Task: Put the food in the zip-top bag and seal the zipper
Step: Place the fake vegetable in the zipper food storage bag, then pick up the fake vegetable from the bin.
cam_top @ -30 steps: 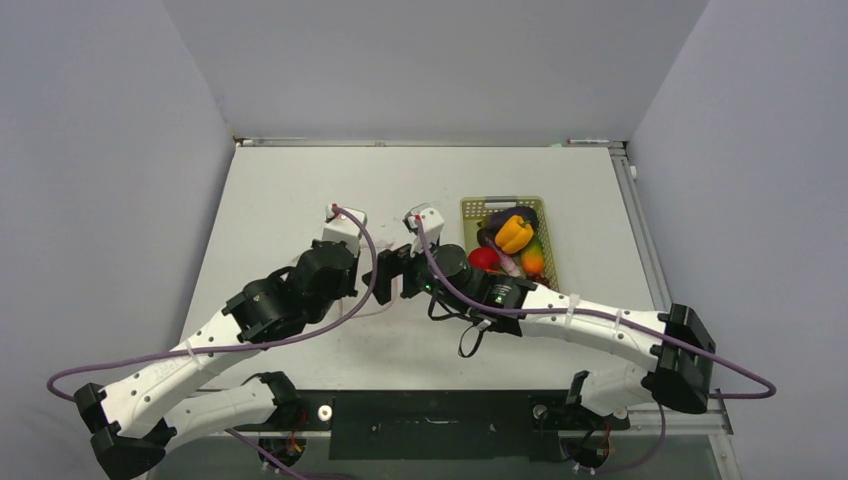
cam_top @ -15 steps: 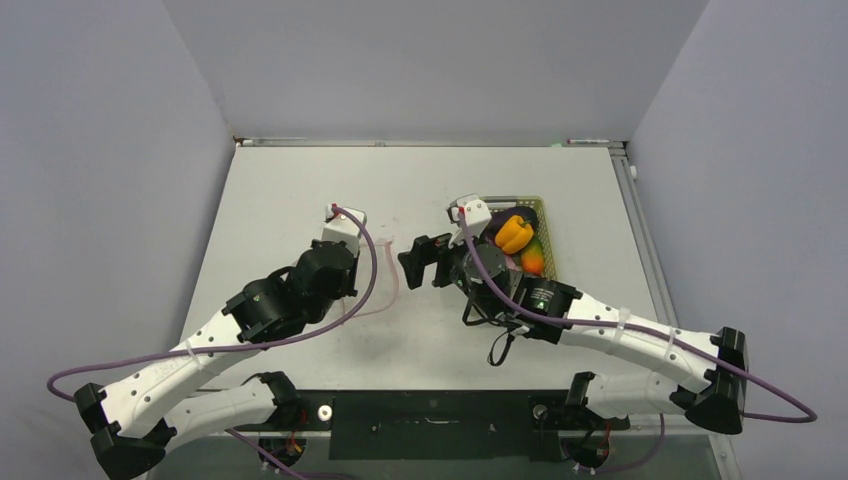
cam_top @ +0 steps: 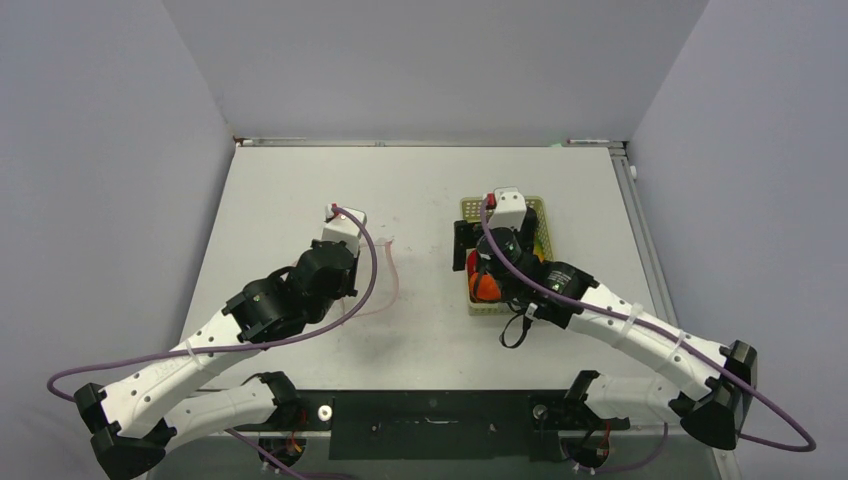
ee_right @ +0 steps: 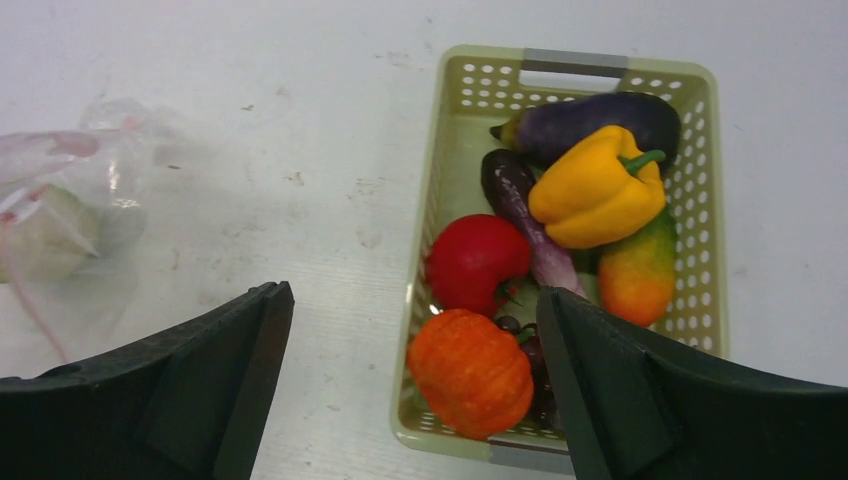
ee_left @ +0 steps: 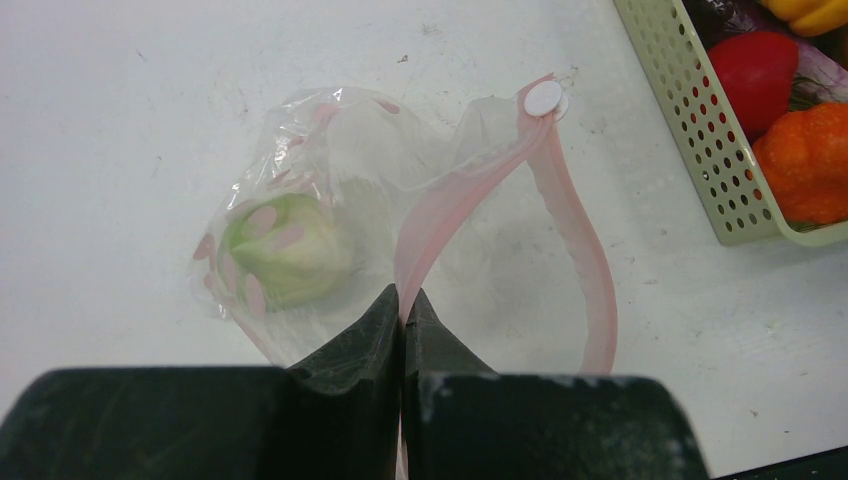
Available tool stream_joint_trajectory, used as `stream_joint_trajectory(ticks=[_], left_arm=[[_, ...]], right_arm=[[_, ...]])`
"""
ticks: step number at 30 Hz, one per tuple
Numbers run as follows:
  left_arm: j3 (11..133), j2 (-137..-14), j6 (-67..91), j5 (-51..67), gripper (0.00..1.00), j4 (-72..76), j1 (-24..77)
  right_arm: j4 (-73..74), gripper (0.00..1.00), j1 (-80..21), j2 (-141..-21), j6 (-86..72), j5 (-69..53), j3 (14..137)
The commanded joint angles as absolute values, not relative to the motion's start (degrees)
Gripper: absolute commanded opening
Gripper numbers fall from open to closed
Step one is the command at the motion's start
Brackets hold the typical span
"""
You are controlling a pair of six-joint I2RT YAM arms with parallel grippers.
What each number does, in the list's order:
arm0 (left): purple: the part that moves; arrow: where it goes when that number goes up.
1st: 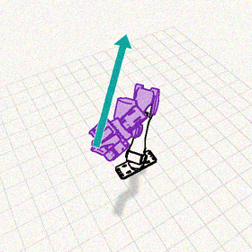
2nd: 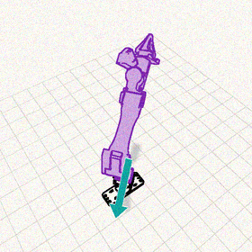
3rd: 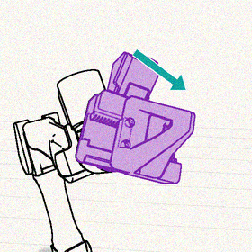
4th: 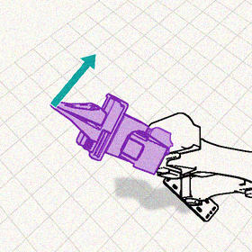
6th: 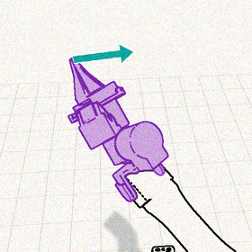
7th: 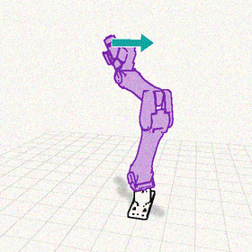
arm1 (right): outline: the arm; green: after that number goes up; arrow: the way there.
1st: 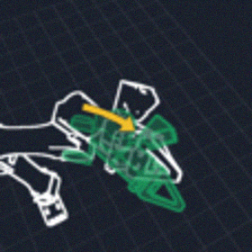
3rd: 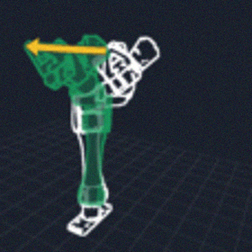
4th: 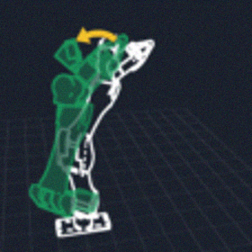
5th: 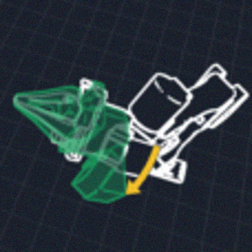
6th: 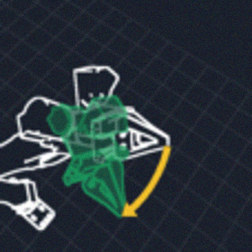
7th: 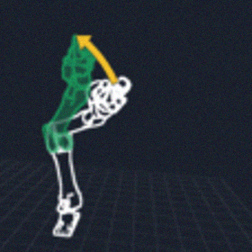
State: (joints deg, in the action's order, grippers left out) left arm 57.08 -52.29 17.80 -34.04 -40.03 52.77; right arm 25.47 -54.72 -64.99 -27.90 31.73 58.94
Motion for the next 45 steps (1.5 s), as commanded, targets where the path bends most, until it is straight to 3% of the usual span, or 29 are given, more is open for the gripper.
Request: stream_joint_trajectory(ticks=[1, 31, 45], left_arm=[[57.35, -52.21, 18.11, -34.6, 0.0, -38.01, 52.56], [57.36, -53.26, 18.02, -33.31, 0.0, -37.94, 52.12], [57.37, -53.43, 18.02, -33.31, 0.0, -38.02, 52.06]], right_arm=[[29.35, 0.98, -51.7, -62.43, -28.55, 31.89, 57.19], [22.25, 0.95, -37.58, -67.63, -28.36, 6.93, 43.47], [22.57, 0.78, -37.57, -65.33, -28.64, 5.12, 41.65]])
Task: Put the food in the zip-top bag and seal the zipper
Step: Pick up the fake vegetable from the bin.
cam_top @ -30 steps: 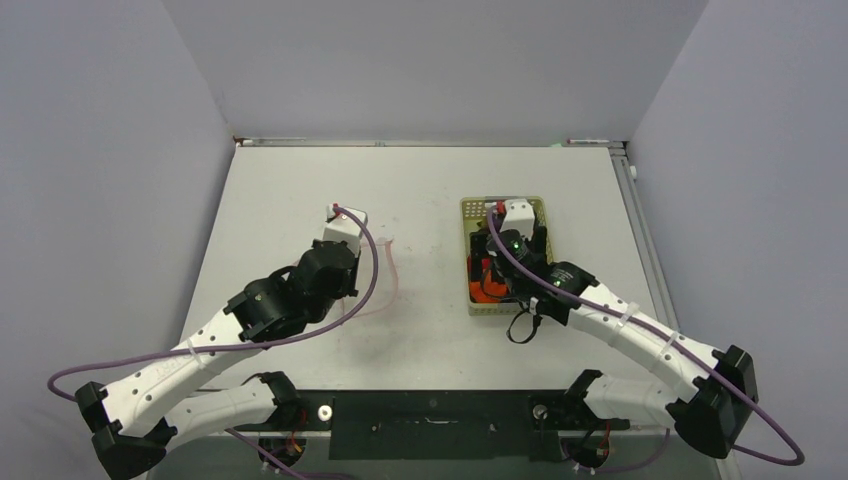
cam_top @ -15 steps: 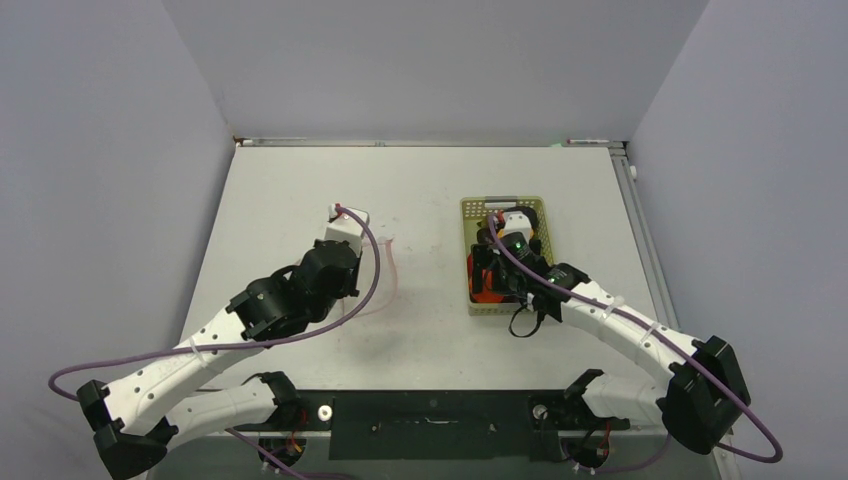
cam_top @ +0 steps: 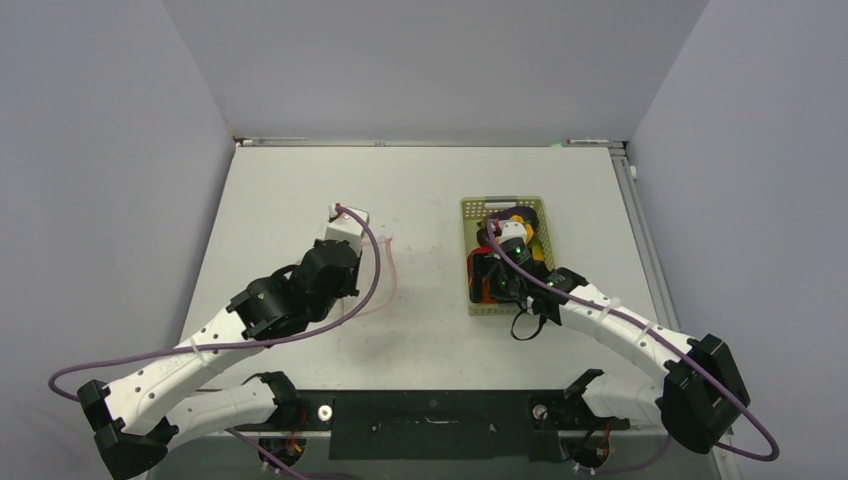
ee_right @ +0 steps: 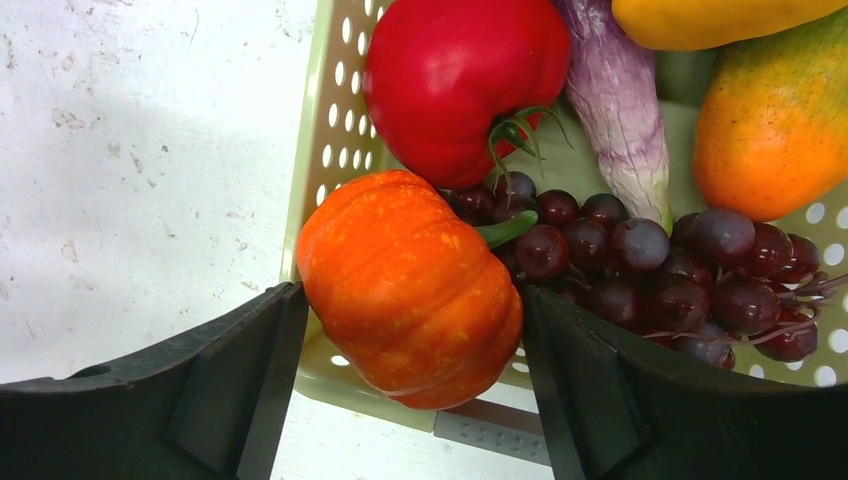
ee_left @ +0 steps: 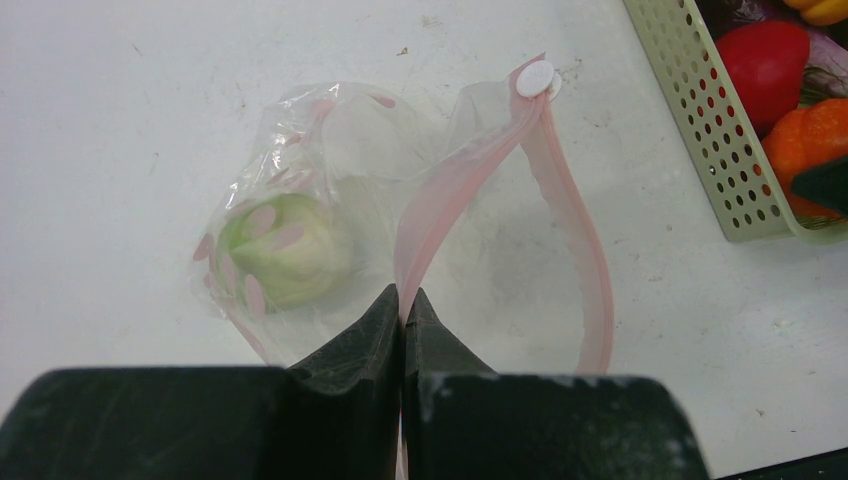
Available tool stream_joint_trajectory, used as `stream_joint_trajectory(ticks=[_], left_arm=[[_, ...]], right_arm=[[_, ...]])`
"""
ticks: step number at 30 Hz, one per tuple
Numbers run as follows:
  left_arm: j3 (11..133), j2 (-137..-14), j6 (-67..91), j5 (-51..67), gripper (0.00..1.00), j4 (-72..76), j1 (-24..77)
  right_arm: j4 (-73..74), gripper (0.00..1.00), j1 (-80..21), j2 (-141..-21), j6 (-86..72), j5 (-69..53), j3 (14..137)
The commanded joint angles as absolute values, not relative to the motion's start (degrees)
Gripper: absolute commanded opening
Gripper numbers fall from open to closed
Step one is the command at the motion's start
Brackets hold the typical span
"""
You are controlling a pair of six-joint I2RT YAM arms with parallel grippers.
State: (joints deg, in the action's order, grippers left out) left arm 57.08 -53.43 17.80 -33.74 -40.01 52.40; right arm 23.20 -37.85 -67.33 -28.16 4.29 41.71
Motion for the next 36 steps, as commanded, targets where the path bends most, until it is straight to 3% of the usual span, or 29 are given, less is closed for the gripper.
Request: stream_joint_trajectory(ticks=[1, 8, 11, 19, 25, 36], left_arm=[[57.32, -53.51, 18.02, -33.38, 0.0, -38.05, 52.06], [57.47, -53.6, 18.02, -33.24, 0.0, -38.05, 52.03], [57.47, -53.53, 18.1, -33.15, 0.0, -38.04, 52.04], [57.48, -53.7, 18.19, -33.14, 0.0, -38.03, 52.03], [57.41, -53.56, 18.19, -33.14, 0.0, -38.0, 52.05], [57.45, -53.73, 18.19, -33.06, 0.0, -38.09, 52.04]], right_arm=[[22.84, 0.75, -37.53, -64.92, -28.77, 5.61, 41.72], [24.37, 0.47, -37.7, -63.71, -28.83, 7.51, 42.74], [25.12, 0.4, -38.01, -62.9, -28.98, 8.66, 43.41], [27.0, 0.38, -40.37, -59.59, -28.71, 9.63, 47.88], [25.24, 0.38, -47.69, -57.98, -28.75, 12.82, 51.47], [13.79, 0.38, -57.93, -60.35, -28.31, 9.75, 55.82]])
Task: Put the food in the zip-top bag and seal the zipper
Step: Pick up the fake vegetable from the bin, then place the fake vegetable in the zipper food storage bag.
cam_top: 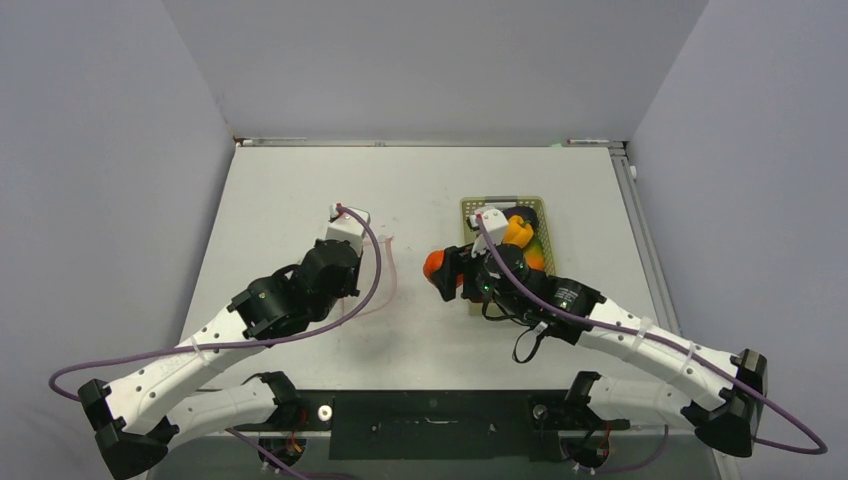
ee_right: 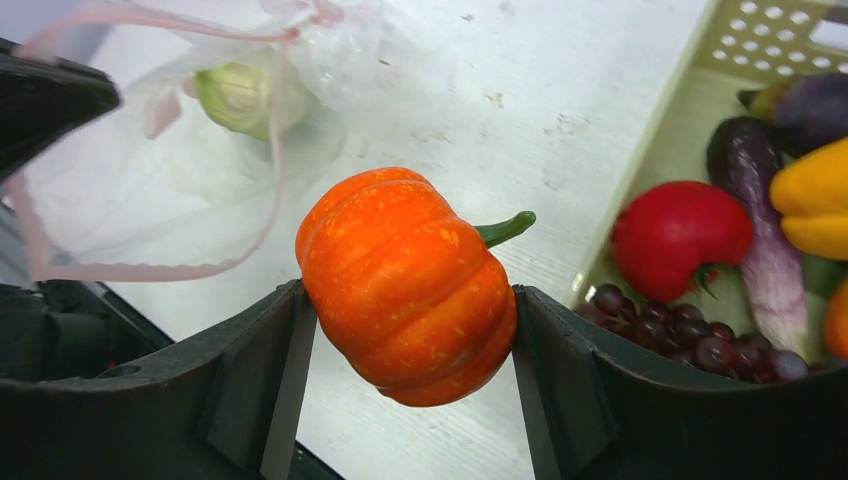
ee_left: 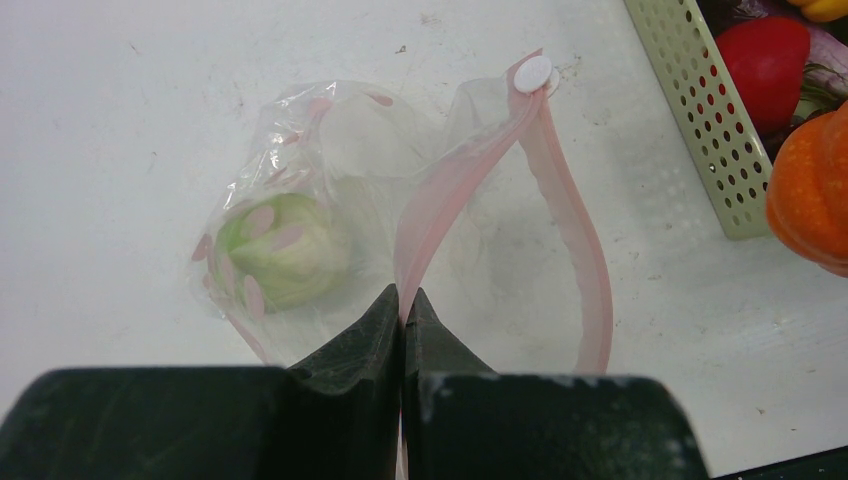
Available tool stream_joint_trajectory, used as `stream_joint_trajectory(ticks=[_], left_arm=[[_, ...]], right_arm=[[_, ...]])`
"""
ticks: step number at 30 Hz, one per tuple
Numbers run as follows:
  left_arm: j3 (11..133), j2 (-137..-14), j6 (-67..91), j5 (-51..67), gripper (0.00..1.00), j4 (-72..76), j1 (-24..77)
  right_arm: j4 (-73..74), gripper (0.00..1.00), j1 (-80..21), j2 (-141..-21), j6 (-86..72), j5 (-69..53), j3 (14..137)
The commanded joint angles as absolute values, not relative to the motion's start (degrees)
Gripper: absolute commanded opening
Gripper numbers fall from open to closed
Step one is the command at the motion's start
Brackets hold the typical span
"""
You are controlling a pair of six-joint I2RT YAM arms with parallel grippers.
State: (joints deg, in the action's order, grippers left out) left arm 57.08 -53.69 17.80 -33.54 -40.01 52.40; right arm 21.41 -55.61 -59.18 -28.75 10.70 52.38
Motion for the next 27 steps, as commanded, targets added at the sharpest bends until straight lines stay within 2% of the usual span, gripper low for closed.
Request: stream_joint_trajectory(ticks=[1, 13, 27], left_arm=[[57.48, -53.78, 18.19, -33.05, 0.0, -38.14, 52.03], [57.48, -53.79, 18.11, -32.9, 0.0, -38.14, 52.03], [57.4, -53.66, 18.19, -32.84, 0.0, -38.09, 52.03]], right_arm=[[13.03, 0.38, -58.84, -61.11, -28.24, 9.63, 56.31], [5.78, 0.39, -67.05, -69.28, -27.51, 10.55, 59.83], [-1.34, 0.41, -67.85, -78.72, -29.22, 8.18, 61.66]])
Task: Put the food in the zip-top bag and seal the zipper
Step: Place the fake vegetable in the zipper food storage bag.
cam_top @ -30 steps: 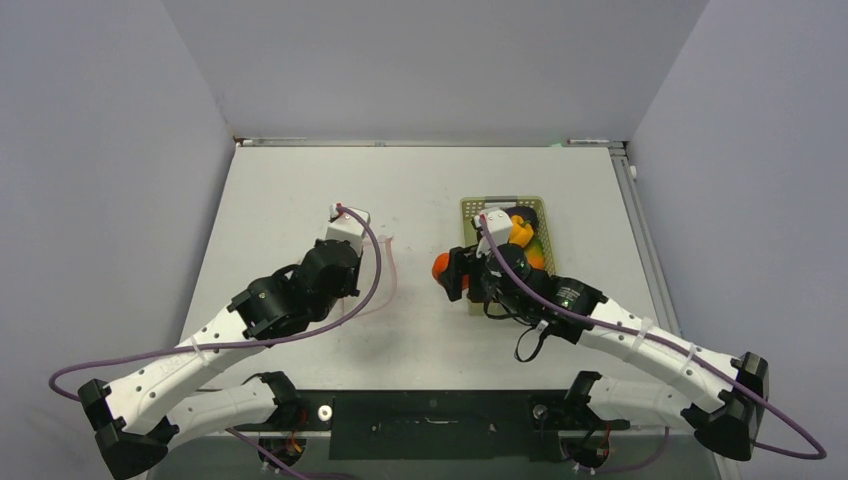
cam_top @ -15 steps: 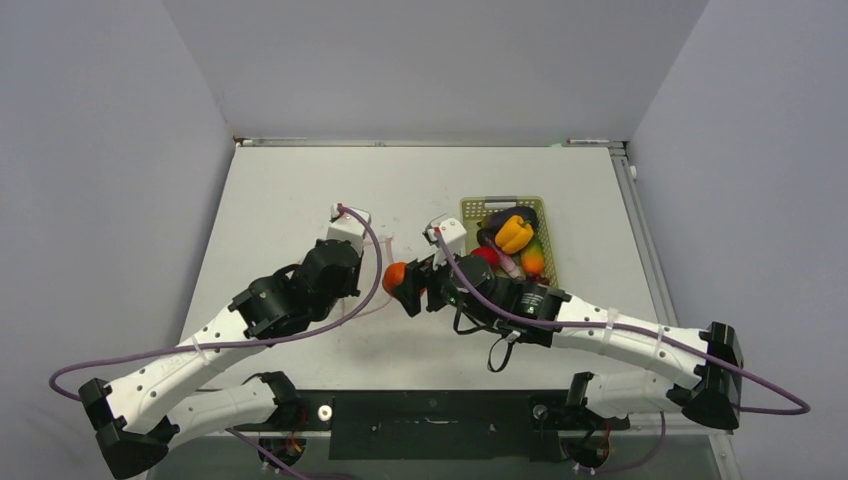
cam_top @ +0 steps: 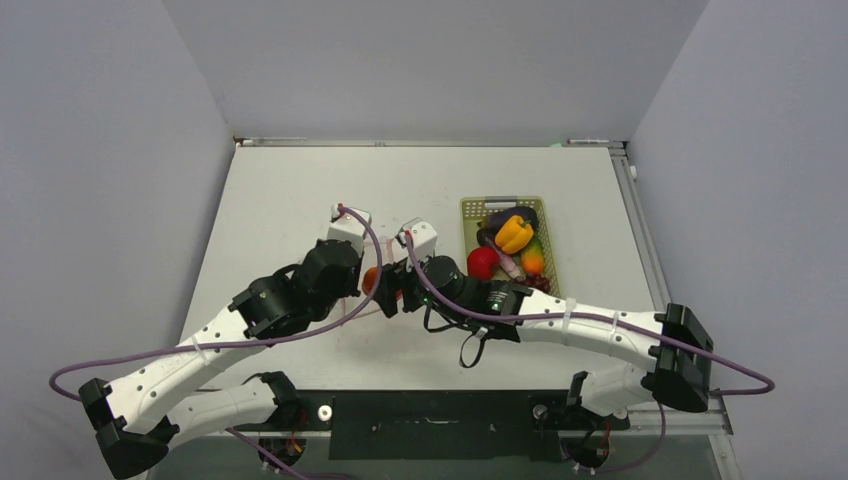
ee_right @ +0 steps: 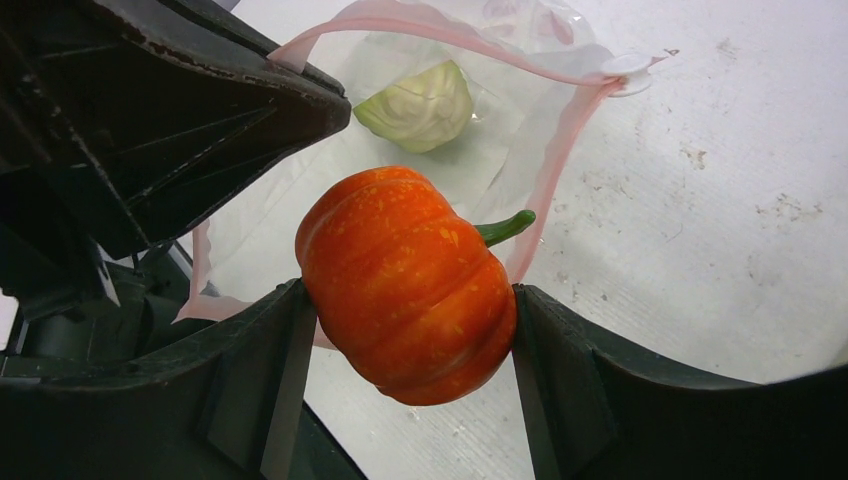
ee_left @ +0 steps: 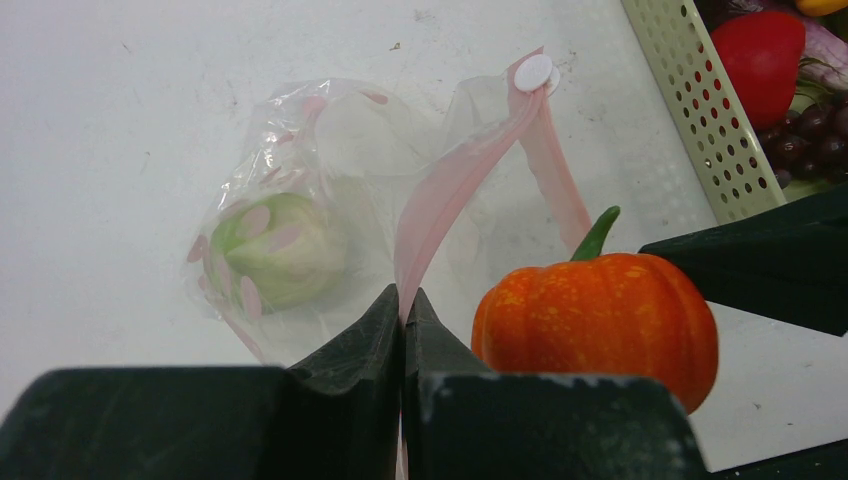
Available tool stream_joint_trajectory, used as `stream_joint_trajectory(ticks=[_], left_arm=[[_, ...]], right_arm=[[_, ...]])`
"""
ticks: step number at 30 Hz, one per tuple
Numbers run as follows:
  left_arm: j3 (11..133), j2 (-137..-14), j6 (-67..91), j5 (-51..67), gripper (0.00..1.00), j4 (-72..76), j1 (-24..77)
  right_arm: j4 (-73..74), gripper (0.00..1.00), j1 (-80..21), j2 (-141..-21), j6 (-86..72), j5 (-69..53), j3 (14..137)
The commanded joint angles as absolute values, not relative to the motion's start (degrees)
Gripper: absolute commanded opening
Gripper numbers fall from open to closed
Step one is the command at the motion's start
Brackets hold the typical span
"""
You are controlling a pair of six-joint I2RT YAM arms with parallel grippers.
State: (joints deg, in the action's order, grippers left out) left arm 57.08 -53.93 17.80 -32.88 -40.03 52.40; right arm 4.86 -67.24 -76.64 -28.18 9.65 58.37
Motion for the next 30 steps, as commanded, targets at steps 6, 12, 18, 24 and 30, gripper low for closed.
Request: stream_joint_trajectory(ticks=[6, 12, 18, 24, 30], left_arm=[[57.46, -53.48, 18.1, -33.1, 0.0, -38.22, 52.03], [57.37, -53.26, 18.11, -33.29, 0.0, -38.25, 52.05], [57.43, -53.17, 18.11, -33.47, 0.0, -38.45, 52.03], [57.48, -53.09, 18.11, -33.83, 0.0, -38.53, 52.04], [57.47, -53.0, 18.11, -33.99, 0.0, -38.57, 52.04]], right_arm=[[-1.67, 0.44, -67.89, -83.18, -29.2, 8.91, 63.36], [-2.7, 0.56, -67.94, -86.29, -29.38, 9.13, 63.71], [-3.03, 0.77, -67.94, -87.3, -29.27, 9.32, 63.94], [-3.15, 0.88, -67.94, -86.35, -29.09, 10.09, 63.42], [-2.92, 0.91, -67.94, -84.19, -28.85, 11.3, 62.22]])
